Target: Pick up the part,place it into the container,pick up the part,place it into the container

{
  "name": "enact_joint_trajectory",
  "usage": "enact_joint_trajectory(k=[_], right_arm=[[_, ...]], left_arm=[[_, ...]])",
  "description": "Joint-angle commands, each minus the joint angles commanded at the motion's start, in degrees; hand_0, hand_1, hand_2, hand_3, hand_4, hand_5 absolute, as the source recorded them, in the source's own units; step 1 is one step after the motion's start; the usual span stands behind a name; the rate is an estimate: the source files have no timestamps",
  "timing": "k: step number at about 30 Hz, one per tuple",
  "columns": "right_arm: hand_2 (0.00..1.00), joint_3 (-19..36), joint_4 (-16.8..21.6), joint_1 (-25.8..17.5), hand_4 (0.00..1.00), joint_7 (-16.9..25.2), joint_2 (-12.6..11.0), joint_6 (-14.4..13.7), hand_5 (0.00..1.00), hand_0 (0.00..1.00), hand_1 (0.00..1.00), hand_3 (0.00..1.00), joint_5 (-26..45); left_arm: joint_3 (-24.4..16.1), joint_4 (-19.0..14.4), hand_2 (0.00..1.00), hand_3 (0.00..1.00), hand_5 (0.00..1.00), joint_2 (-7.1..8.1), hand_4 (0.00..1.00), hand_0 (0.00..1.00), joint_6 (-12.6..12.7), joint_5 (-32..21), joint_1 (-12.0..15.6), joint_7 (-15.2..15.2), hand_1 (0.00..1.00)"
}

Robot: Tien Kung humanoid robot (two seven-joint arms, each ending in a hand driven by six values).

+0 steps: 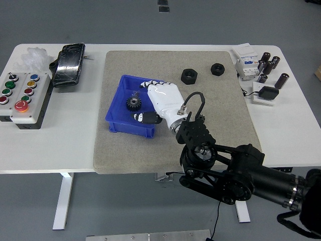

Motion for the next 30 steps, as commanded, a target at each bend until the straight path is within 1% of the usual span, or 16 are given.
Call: enact_joint_trajectory(k=[2, 3, 6, 8, 10, 14, 15, 16, 20, 21, 26, 27, 30], right_arm=[[0.788, 2.94, 0.01, -1.51, 0.909, 0.0, -1.23, 0.45, 0.45, 0.603, 0.747, 0.8, -1.23], [0.776, 4.47, -0.09, -2.37, 0.907, 0.0, -1.99, 1.54, 0.454, 0.495, 0.709, 0.802, -1.36], [0.776, 8.53, -0.68, -4.8, 0.907, 0.0, -3.84, 5.04, 0.454, 0.495, 0.709, 0.802, 0.03], [0.776, 10.83, -1.3, -6.6, 0.907, 0.0, -4.78, 6.23, 0.454, 0.495, 0.709, 0.802, 1.24], [0.763, 12.46, -1.99, -8.05, 0.89, 0.0, -5.19, 6.39, 0.441, 0.485, 0.694, 0.795, 2.07], [0.763, 14.0, -3.9, -10.4, 0.89, 0.0, -4.98, 6.1, 0.441, 0.485, 0.694, 0.795, 2.67], [0.729, 14.02, -4.3, -10.66, 0.89, 0.0, -4.91, 6.47, 0.447, 0.423, 0.662, 0.772, 2.42], [0.729, 13.82, -4.8, -10.88, 0.89, 0.0, -4.89, 7.56, 0.447, 0.423, 0.662, 0.772, 1.86], [0.729, 12.35, -5.69, -10.84, 0.89, 0.0, -4.98, 9.97, 0.447, 0.423, 0.662, 0.772, 1.29], [0.568, 11.96, -5.86, -10.77, 0.608, 0.0, -4.97, 10.18, 0.297, 0.339, 0.57, 0.67, 1.43], [0.568, 10.6, -6.6, -10.34, 0.608, 0.0, -4.61, 10.68, 0.297, 0.339, 0.57, 0.67, 1.82], [0.389, 10.46, -6.69, -10.27, 0.277, 0.0, -4.59, 11.03, 0.091, 0.307, 0.487, 0.498, 1.86], [0.389, 10.22, -6.79, -10.15, 0.277, 0.0, -4.66, 11.95, 0.091, 0.307, 0.487, 0.498, 1.87]], left_arm=[[-0.13, 0.0, 0.719, 0.806, 0.491, -0.28, 0.827, 0.705, 0.01, 0.15, 0.14, 0.05, 0.728], [-0.2, 0.0, 0.72, 0.807, 0.488, -0.39, 0.827, 0.704, 0.02, 0.21, 0.24, 0.1, 0.727], [-0.46, 0.0, 0.72, 0.807, 0.488, -0.55, 0.827, 0.704, 0.09, 0.37, 0.44, 0.23, 0.727], [-0.54, 0.0, 0.72, 0.807, 0.488, -0.54, 0.827, 0.704, 0.14, 0.4, 0.53, 0.25, 0.727], [-0.48, 0.0, 0.722, 0.805, 0.486, -0.47, 0.825, 0.704, 0.15, 0.37, 0.55, 0.24, 0.727], [0.02, 0.0, 0.722, 0.805, 0.486, -0.12, 0.825, 0.704, 0.07, 0.01, 0.5, -0.08, 0.727], [0.06, 0.0, 0.719, 0.803, 0.468, -0.01, 0.815, 0.703, 0.05, -0.01, 0.47, -0.16, 0.724], [0.15, 0.0, 0.719, 0.803, 0.468, 0.14, 0.815, 0.703, 0.04, -0.12, 0.42, -0.25, 0.724], [0.27, 0.0, 0.719, 0.803, 0.468, 0.32, 0.815, 0.703, 0.02, -0.26, 0.32, -0.39, 0.724], [0.29, 0.0, 0.717, 0.8, 0.46, 0.29, 0.808, 0.701, 0.01, -0.28, 0.3, -0.4, 0.722], [0.51, 0.0, 0.717, 0.8, 0.46, -0.1, 0.808, 0.701, -0.07, -0.48, 0.23, -0.5, 0.722], [0.61, 0.0, 0.716, 0.798, 0.454, -0.18, 0.803, 0.7, -0.02, -0.72, 0.24, -0.62, 0.72], [0.81, 0.0, 0.716, 0.798, 0.454, -0.28, 0.803, 0.7, 0.06, -1.07, 0.3, -0.87, 0.72]])
